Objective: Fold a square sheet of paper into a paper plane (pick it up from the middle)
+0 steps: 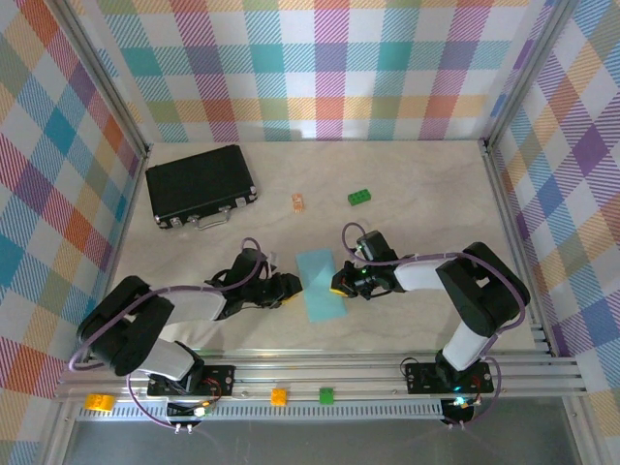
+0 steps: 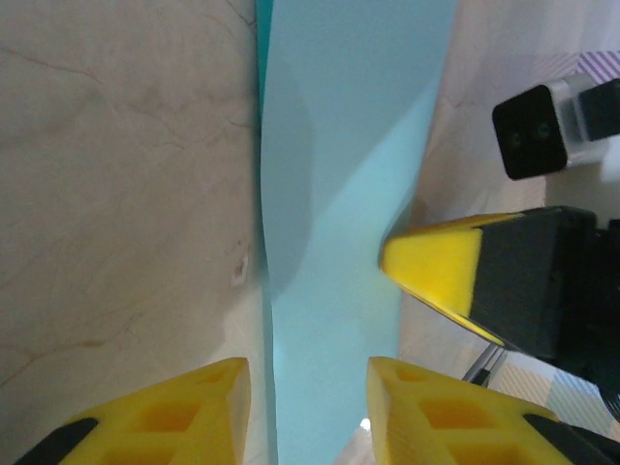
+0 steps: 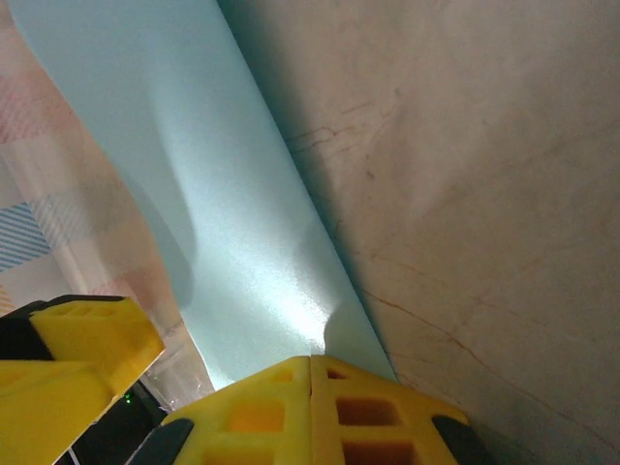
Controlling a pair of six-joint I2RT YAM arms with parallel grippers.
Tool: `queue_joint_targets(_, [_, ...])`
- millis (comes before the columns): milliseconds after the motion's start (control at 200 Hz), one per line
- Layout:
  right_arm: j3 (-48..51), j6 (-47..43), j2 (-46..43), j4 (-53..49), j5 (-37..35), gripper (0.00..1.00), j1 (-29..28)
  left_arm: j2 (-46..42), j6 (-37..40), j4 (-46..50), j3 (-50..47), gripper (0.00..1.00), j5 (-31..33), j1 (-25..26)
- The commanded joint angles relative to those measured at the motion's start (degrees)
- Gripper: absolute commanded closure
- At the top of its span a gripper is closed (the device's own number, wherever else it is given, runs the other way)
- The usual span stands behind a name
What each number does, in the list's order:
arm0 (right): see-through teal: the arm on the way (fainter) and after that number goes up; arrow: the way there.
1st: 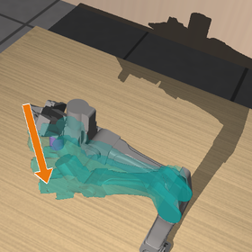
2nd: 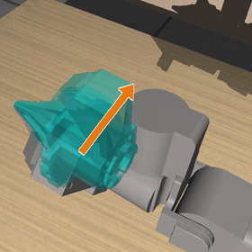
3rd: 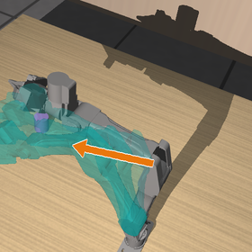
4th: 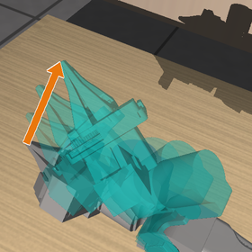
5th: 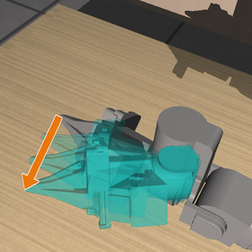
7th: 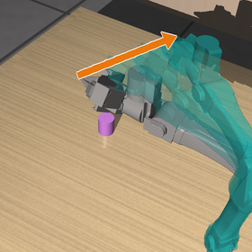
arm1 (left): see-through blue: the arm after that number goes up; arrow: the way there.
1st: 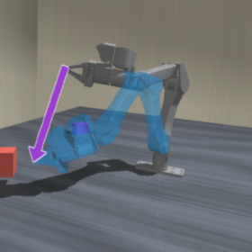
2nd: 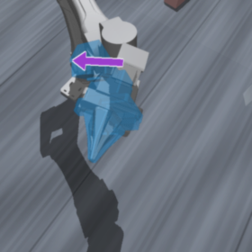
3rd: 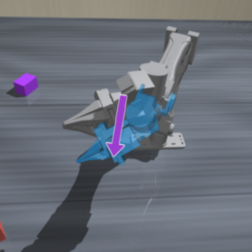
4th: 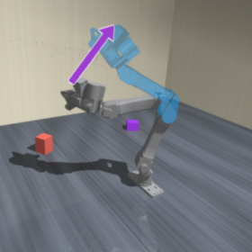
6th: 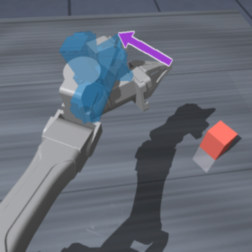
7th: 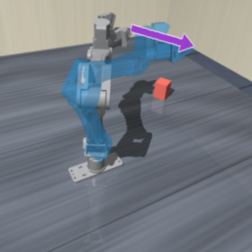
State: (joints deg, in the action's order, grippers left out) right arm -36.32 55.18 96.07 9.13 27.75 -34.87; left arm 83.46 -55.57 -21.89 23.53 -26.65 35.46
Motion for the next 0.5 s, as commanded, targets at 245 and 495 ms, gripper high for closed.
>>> queue_joint_targets(245, [1.4, 0.5, 1.1, -3.9, -2.1, 0.93, 0.1, 7.7, -3.4, -5.7, 3.6, 0.71, 0.1, 2.1])
queue_joint_targets(495, [1.7, 0.4, 1.2, -4.0, -2.1, 0.92, 0.1, 9.2, -4.3, -7.4, 4.2, 0.75, 0.3, 2.8])
